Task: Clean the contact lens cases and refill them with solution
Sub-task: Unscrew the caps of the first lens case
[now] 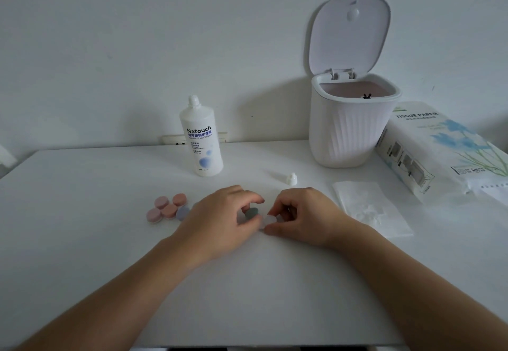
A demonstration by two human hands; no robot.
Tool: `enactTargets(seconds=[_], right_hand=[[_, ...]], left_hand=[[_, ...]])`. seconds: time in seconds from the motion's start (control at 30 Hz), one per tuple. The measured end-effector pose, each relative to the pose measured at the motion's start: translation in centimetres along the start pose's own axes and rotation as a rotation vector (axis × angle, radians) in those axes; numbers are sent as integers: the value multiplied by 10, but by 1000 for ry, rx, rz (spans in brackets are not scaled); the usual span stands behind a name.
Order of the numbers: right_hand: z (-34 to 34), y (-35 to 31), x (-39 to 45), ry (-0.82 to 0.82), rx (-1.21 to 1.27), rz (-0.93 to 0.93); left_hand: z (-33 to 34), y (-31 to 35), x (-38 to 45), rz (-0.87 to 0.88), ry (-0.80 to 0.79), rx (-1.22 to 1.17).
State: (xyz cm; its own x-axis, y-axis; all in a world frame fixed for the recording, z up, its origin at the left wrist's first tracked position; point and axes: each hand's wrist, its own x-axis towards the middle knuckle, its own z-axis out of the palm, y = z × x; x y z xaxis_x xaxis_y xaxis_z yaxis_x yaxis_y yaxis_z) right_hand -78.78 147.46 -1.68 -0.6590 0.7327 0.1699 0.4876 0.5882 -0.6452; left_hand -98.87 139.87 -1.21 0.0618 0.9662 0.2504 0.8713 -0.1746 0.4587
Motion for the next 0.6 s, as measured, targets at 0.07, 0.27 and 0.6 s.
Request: enactTargets(seconds=[0.07,0.27,0.6], right_hand=[[0,0,0,-3,-13,3],[0,1,0,-9,-40,9],[-1,0,0,-20,-43,33]], left_hand=[[-2,0,1,-5,52,-98],[-8,-15,10,-200,183,-251],[-17,-23,15,-150,-21,133]])
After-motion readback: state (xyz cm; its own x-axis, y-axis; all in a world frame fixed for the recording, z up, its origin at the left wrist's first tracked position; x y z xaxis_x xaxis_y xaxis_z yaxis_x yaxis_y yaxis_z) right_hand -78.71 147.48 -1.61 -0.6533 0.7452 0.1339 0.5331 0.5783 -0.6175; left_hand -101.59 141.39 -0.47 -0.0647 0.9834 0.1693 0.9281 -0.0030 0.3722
